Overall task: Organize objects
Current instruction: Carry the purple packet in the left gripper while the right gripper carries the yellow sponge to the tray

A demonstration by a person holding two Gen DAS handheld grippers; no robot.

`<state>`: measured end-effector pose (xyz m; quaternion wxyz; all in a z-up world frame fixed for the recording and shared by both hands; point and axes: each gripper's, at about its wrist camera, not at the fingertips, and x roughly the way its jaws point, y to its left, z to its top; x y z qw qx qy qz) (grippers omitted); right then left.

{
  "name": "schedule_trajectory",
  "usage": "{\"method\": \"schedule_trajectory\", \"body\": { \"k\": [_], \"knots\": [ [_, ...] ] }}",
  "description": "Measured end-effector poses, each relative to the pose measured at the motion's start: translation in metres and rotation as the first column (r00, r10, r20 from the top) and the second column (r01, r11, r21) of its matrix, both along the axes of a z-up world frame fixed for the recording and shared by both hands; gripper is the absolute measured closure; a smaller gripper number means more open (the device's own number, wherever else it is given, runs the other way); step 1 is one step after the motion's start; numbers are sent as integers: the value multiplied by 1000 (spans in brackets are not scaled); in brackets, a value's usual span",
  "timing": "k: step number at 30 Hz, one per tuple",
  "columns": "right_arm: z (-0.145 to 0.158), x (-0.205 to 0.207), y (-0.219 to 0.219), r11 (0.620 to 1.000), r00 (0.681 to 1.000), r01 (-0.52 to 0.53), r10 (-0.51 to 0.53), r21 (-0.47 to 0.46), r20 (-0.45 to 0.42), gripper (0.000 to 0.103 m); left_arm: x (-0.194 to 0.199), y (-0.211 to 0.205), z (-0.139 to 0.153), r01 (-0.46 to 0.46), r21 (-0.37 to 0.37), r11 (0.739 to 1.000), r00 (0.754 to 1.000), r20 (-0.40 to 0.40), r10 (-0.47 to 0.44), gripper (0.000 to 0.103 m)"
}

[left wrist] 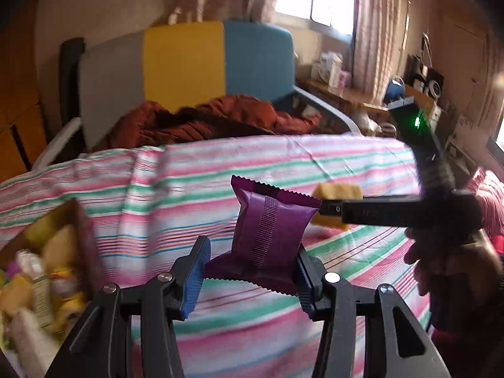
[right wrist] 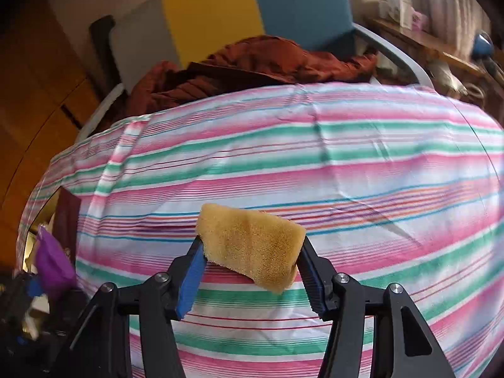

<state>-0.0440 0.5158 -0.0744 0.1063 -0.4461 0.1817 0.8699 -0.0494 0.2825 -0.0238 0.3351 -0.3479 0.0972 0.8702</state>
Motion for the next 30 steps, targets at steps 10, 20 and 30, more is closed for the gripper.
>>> {"method": "schedule_trajectory", "body": {
  "k": [10,20,30],
  "knots": [
    [26,0,-64,989,988,-138,134,-55,-73,46,-4,-144,19,-238,33,971,971,24,237,52],
    [64,6,-241,815,811,-578,567,-45,-141,44,-20,-274,32,-485,100,869,875,61,481,52],
    [27,0,-357,706,708,-706,700,57,93,36,-51,-280,42,-430,220,875,902,146,406,52]
  ]
}}
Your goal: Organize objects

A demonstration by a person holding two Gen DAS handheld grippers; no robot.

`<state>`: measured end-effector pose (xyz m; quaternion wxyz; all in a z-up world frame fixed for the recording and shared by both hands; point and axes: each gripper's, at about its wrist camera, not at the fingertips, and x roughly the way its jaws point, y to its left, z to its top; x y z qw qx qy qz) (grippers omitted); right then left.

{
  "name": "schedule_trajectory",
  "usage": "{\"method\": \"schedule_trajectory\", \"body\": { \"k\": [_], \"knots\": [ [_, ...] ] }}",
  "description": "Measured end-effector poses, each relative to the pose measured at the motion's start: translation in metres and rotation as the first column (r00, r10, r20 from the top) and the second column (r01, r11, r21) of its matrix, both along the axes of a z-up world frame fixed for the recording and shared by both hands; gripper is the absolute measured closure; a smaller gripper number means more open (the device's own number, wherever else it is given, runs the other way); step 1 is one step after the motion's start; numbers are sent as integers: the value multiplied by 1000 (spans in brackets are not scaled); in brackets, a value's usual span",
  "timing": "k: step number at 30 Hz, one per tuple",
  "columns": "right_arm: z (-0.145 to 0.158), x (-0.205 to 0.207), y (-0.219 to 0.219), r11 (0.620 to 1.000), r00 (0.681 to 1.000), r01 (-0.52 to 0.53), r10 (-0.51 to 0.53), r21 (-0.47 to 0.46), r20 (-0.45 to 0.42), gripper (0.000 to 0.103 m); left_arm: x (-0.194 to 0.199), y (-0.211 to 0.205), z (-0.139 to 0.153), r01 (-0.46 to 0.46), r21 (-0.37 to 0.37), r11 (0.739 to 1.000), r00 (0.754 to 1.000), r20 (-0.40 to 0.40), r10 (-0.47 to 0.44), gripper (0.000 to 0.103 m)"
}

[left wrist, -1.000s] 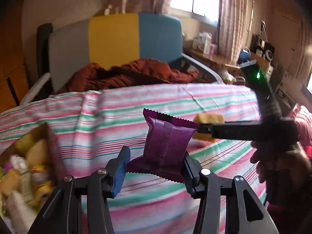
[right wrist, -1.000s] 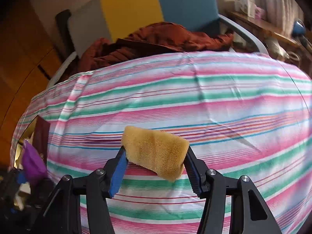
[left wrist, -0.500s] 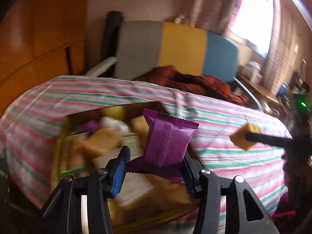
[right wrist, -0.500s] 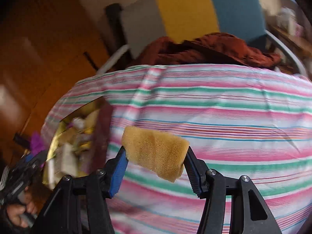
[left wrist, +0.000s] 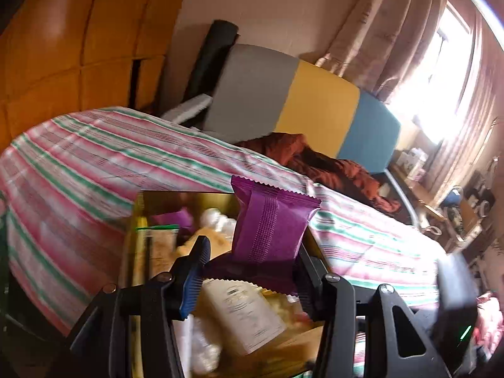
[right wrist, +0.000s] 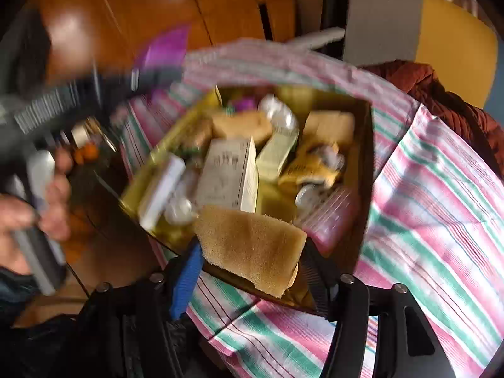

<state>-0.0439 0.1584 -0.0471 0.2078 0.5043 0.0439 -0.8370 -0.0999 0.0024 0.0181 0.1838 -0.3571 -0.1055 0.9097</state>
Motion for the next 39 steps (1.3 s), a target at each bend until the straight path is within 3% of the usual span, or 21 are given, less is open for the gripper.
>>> {"method": "schedule_trajectory", "body": {
  "k": [2,3,4,5,12,16,25,28,31,34,39],
  "knots": [
    [-4,2,-4,1000,1000,-11,11,-1,17,27,-11,7,0,14,5,1000,1000,6,-14,52],
    [-5,2,-5,1000,1000,-13,13,3,23,19,-20,13,-1,22,-16,1000,1000,18,-22,52],
    [-7,3,-6,1000,1000,-7,7,11,24,3,-24,17,-2,21,-19,1000,1000,21,-20,51],
    [-7,4,-5,1000,1000,2,-3,9,22,0,-26,20,-2,19,-17,1000,1000,22,-19,51],
    [-12,1,12,998,998,47,-45,-32,52,0,-43,48,-22,58,-105,993,996,67,-51,49],
    [-15,2,13,996,997,61,-58,-59,52,0,-41,45,-30,51,-102,994,995,92,-42,49],
    [-4,5,20,990,990,135,-136,-50,-22,0,3,34,-9,-51,-233,971,997,-70,36,48],
    [6,7,24,983,979,178,-181,-44,-88,0,18,29,0,-96,-244,965,991,-113,70,39],
    [16,7,25,968,952,252,-244,21,-185,0,30,24,6,-128,-242,962,987,-130,99,36],
    [23,5,23,928,905,351,-302,124,-301,0,41,20,6,-162,-241,957,983,-121,136,34],
    [36,5,34,885,838,459,-399,84,-371,0,57,15,0,-258,-257,931,965,-125,232,27]
  ]
}}
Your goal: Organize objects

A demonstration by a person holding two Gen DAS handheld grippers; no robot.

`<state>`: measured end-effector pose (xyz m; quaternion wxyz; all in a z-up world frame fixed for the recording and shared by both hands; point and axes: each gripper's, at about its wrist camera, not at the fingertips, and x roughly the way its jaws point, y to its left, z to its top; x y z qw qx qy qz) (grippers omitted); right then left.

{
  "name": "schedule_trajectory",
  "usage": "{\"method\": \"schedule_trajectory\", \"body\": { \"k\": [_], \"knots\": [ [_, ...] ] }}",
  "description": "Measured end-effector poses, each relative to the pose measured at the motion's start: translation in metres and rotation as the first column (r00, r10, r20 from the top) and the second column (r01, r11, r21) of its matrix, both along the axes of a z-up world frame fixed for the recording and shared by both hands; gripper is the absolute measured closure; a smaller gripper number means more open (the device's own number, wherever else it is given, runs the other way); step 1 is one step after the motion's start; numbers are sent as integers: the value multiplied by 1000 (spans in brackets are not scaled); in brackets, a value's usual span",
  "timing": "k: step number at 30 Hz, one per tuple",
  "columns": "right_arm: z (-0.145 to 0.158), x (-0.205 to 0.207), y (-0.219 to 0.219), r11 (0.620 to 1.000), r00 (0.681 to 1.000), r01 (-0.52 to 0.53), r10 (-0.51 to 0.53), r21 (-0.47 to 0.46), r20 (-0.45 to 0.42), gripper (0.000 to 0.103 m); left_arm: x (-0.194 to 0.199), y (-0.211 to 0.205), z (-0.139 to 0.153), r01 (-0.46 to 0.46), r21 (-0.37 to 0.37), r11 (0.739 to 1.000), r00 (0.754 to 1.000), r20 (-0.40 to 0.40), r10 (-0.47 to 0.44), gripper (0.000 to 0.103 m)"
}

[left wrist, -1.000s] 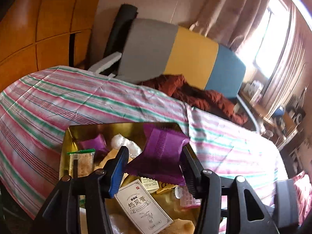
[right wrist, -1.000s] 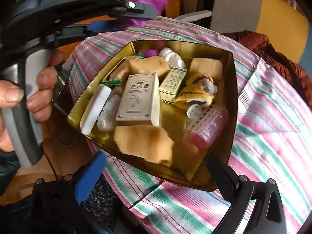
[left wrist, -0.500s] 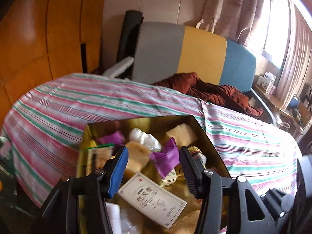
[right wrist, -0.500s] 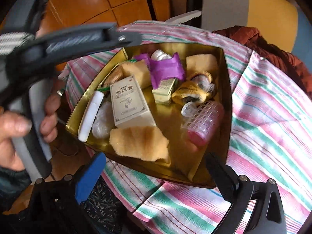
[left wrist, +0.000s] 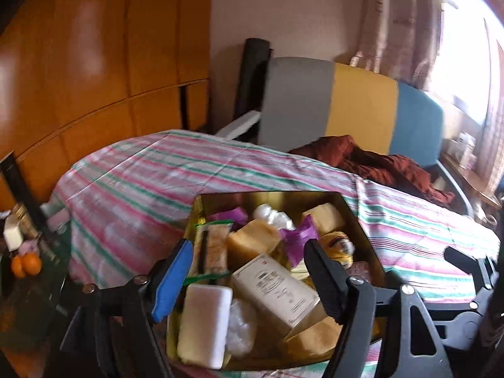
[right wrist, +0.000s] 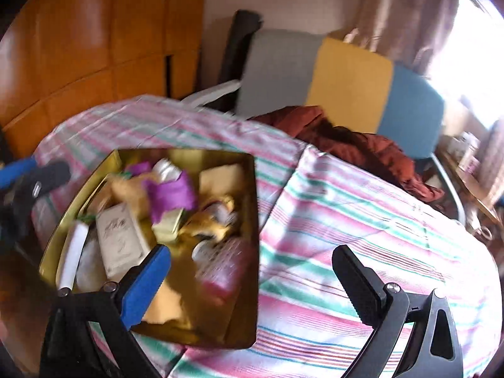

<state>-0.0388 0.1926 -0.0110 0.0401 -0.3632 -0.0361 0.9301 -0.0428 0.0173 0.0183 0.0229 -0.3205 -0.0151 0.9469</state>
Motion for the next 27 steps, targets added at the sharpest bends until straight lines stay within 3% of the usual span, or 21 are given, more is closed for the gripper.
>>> {"method": "schedule_trajectory", "body": {
  "k": [8,11,14,27],
  "knots": [
    [-8,27,-3,993,1000,20,-20,-116,0,0,19,-9,-9,-75,-41,996,997,16,76,27],
    [-13,34,-9,993,1000,-1,1,-114,3,0,25,-14,-8,-50,-23,998,999,7,50,28],
    [-12,36,-14,993,1000,-17,17,-118,-4,0,28,-15,-6,-31,-40,999,1000,-7,31,37],
    [-12,37,-16,993,999,-34,33,-117,-6,0,30,-13,-13,-18,-25,1000,999,37,19,43]
  ]
}}
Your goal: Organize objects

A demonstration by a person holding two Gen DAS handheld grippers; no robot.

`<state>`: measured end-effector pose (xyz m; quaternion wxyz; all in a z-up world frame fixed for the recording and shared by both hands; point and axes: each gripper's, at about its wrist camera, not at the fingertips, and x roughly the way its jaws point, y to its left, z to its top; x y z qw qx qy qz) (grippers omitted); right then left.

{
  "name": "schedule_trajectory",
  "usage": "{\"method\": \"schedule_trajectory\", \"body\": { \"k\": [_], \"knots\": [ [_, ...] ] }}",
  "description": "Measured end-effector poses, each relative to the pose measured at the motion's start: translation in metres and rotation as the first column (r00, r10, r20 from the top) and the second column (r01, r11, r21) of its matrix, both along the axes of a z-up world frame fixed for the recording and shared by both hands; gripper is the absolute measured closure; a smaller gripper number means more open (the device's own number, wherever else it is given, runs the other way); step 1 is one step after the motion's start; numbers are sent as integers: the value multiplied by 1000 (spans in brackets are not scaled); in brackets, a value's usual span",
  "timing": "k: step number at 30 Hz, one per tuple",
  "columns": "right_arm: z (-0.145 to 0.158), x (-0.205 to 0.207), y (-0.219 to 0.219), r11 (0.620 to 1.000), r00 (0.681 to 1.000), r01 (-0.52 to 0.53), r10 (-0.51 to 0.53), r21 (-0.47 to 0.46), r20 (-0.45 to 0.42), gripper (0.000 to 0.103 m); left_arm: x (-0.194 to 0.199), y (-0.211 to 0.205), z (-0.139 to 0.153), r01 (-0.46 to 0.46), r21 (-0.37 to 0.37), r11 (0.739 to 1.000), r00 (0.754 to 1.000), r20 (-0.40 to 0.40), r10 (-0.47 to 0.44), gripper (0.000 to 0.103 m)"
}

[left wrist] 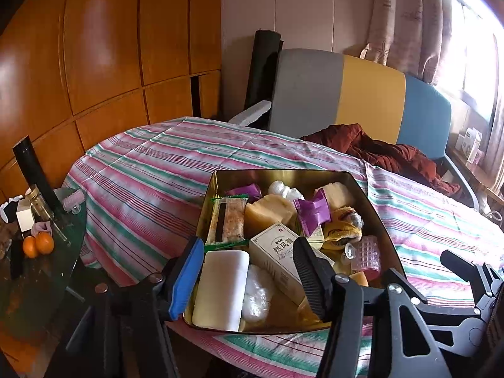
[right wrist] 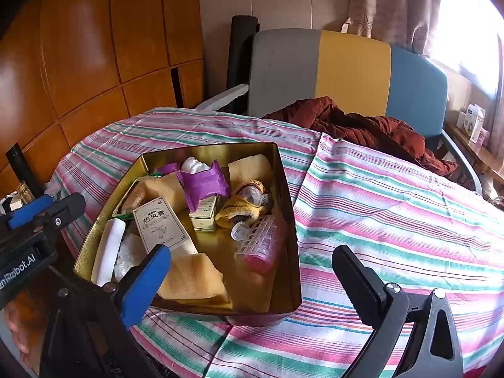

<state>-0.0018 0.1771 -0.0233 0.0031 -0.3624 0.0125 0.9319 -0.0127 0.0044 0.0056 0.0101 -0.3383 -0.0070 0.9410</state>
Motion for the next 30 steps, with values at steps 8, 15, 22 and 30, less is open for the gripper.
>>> {"method": "schedule_trajectory", "body": {
  "k": [8,15,22,30],
  "knots": [
    [-4,-2,-1,1000,1000,-4,4,8,15,0,-3,-2,-7,-9,10,1000,1000,26,9,43],
    [-7,-3,-3,1000,1000,-7,6,13,24,0,-4,-3,-10,-11,7,1000,999,38,11,43],
    [-10,-4,-6,1000,999,-13,12,20,37,0,-7,-5,-14,-5,4,1000,999,47,4,43],
    [-12,-5,-6,1000,999,-11,11,19,44,0,-4,-8,-11,-28,-18,999,1000,-12,28,47]
  ]
}}
